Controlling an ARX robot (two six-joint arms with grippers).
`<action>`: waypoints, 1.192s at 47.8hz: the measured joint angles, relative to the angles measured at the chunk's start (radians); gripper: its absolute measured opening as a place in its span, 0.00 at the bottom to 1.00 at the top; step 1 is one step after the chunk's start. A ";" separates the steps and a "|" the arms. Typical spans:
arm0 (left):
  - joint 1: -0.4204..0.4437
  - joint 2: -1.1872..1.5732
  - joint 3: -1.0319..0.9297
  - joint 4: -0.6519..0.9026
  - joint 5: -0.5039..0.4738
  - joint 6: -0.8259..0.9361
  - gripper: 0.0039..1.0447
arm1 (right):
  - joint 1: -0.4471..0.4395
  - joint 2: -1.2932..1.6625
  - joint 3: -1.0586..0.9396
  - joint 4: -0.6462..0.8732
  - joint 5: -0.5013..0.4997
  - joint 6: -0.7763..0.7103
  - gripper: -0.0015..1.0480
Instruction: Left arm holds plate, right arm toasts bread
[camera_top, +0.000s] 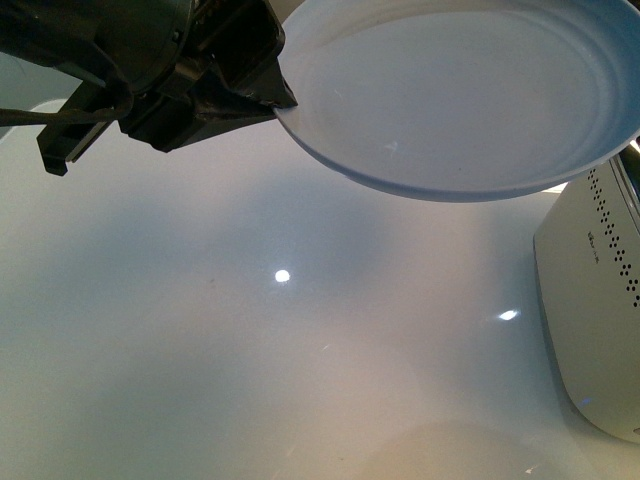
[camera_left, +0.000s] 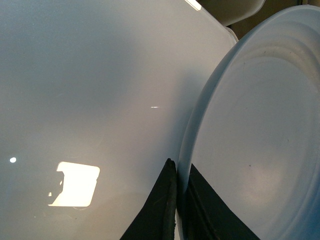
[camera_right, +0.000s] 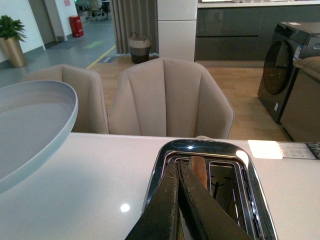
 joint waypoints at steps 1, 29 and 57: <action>0.000 0.000 0.000 0.000 0.000 0.000 0.03 | 0.000 -0.012 0.000 -0.012 0.000 0.000 0.02; 0.000 0.000 0.000 0.000 0.000 0.000 0.03 | 0.000 -0.310 0.000 -0.329 0.000 -0.001 0.02; -0.001 -0.001 0.000 0.000 0.000 0.000 0.03 | 0.000 -0.335 0.000 -0.339 0.000 -0.002 0.77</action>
